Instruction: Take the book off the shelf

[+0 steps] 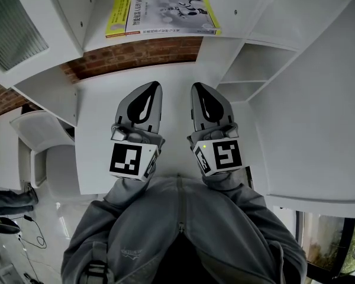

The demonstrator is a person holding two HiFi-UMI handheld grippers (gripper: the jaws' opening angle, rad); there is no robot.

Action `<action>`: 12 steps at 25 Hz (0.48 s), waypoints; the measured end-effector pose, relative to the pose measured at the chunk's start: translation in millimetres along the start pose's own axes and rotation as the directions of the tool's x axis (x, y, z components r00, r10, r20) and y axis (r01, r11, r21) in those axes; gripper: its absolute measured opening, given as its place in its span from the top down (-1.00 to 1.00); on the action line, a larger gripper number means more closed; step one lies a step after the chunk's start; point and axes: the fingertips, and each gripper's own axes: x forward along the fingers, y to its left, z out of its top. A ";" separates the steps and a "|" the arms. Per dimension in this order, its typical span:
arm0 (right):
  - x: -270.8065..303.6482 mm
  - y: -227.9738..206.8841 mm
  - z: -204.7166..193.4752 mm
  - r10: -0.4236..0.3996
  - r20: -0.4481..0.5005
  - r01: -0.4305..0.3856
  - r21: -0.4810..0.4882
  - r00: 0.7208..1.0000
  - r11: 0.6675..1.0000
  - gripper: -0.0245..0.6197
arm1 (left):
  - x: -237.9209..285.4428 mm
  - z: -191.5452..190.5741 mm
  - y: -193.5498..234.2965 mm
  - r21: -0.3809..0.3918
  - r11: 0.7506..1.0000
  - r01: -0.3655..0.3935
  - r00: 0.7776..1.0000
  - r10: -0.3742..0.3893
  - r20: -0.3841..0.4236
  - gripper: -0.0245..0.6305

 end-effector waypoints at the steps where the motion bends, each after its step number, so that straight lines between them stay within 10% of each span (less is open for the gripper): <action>1: 1.3 -1.3 0.6 0.003 0.003 -0.003 -0.002 1.000 1.000 0.84 | 1.7 0.5 0.6 0.003 1.000 -0.003 1.000 0.003 0.002 0.91; 12: 19.7 -10.1 14.3 0.022 0.053 -0.020 -0.031 0.998 0.999 0.84 | 19.0 18.8 10.7 0.063 0.998 -0.030 0.999 0.028 0.033 0.91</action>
